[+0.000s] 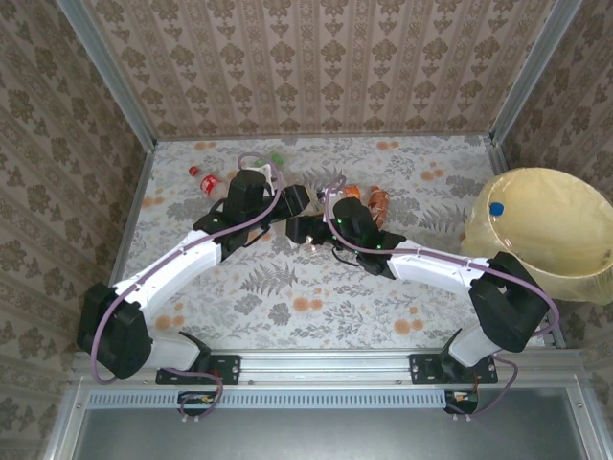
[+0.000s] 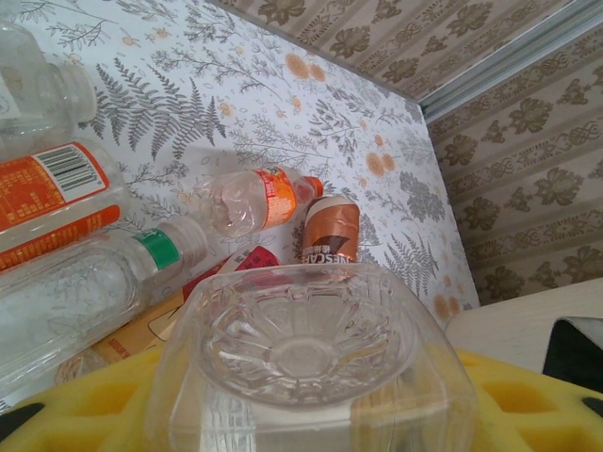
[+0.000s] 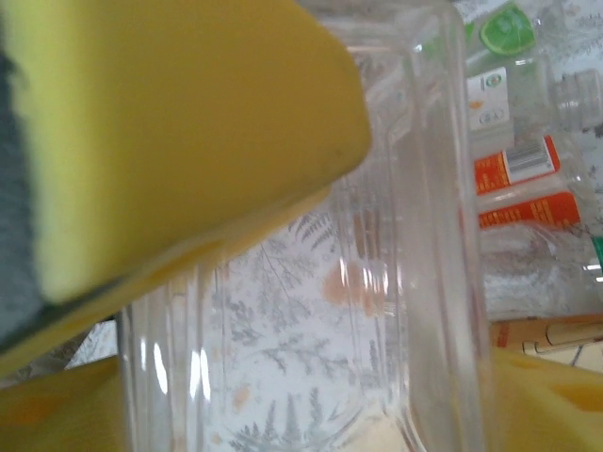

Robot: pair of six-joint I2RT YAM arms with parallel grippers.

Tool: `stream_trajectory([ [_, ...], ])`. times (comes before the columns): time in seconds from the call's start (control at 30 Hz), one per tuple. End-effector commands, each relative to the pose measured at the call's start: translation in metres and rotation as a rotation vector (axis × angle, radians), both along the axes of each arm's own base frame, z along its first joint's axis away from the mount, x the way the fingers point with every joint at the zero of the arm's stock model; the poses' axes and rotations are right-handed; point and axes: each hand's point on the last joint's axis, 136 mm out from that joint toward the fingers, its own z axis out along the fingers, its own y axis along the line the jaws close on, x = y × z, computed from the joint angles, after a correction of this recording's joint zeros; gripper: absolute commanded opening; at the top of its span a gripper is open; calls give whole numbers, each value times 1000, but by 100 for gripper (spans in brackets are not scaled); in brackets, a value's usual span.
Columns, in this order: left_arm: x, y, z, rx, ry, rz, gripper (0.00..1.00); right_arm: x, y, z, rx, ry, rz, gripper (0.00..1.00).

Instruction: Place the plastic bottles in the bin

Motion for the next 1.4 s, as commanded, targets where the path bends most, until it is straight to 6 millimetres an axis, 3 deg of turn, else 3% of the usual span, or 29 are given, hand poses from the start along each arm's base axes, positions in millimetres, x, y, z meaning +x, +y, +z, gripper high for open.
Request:
stream_trajectory([
  [0.0,-1,-9,23,-43,-68,-48,47,-1,4,11,36,-46,23,76],
  [0.1,-1,-12,23,-49,-63,-57,47,-2,7,10,30,-38,42,72],
  [0.17,0,-13,22,-51,-62,-60,47,-1,8,9,21,-28,36,62],
  [0.37,0,-16,24,-61,-66,-76,47,1,3,8,11,-30,12,50],
  [0.63,1,-17,27,-57,-73,-89,51,3,0,6,1,-33,-7,42],
  [0.73,1,-16,32,-44,-87,-103,59,3,-2,6,-7,-34,-17,41],
  [0.8,2,-14,37,-45,-95,-108,70,3,-4,4,-16,-33,-25,40],
  [0.9,1,-10,48,-65,-133,-112,96,5,-10,3,-32,-38,-49,39],
  [0.97,-1,-8,56,-87,-177,-109,100,6,-16,2,-52,-43,-69,39],
  [1.2,-4,14,58,-108,-240,-23,100,7,-36,6,-65,-39,-118,37],
  [1.37,2,57,38,-99,-205,193,100,9,-67,34,-90,-85,-194,37],
])
